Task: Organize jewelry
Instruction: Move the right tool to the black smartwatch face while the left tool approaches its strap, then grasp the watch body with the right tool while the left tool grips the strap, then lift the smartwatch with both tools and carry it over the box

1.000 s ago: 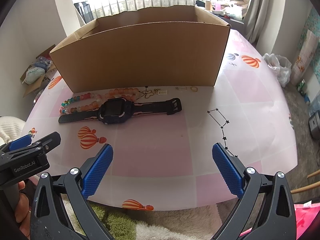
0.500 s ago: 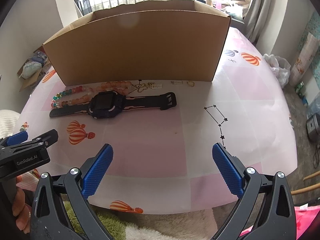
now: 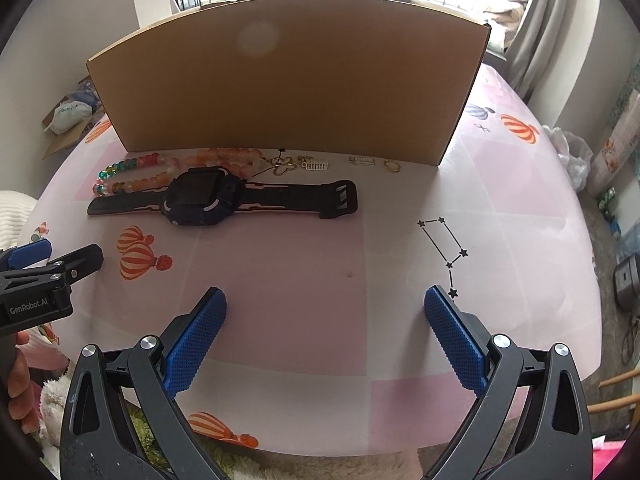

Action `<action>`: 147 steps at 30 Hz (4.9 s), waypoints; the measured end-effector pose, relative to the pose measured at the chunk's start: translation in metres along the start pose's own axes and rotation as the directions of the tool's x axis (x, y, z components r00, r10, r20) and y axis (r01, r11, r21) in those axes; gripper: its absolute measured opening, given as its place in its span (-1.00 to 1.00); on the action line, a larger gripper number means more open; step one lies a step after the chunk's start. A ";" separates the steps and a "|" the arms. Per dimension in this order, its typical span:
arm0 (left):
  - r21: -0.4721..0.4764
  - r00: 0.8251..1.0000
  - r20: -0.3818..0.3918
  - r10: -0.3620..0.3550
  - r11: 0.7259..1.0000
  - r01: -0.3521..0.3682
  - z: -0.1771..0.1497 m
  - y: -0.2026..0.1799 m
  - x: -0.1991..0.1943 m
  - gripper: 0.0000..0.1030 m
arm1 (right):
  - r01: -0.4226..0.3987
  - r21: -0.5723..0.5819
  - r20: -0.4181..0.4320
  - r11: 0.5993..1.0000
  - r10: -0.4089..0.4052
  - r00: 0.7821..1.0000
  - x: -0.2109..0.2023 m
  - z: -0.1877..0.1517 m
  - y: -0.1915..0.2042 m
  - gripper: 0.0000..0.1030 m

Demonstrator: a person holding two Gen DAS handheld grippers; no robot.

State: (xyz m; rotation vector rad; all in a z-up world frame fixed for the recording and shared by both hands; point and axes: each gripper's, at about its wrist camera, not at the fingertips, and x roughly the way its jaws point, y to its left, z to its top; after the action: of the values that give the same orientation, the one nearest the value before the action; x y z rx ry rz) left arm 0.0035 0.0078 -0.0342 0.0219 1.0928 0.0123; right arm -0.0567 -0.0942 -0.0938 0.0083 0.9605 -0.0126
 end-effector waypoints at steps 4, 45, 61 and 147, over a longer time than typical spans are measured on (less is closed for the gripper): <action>0.019 1.000 0.019 -0.008 1.000 0.008 0.000 0.001 0.000 0.92 | -0.038 -0.025 0.018 0.999 0.038 0.999 -0.001 -0.002 -0.004 0.85; 0.163 0.922 0.162 -0.352 0.931 0.326 0.020 0.034 0.004 -0.29 | -0.331 -0.424 -0.284 0.843 0.223 0.932 -0.004 0.045 0.078 0.27; 0.261 0.917 0.170 -0.362 0.913 0.312 0.008 0.031 -0.010 -0.29 | -0.301 -0.475 -0.221 0.827 0.219 0.950 0.008 0.048 0.085 -0.05; 0.696 0.960 0.263 -0.098 0.709 -0.118 0.249 -0.095 0.034 -0.80 | -0.191 -0.707 -0.174 0.681 0.095 0.980 0.059 0.279 -0.026 -0.98</action>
State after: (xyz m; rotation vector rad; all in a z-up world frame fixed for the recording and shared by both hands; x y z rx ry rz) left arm 0.2405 -0.0892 0.0479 0.7146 0.7497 -0.3997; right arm 0.2050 -0.1237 0.0176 -0.6629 1.0342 0.5285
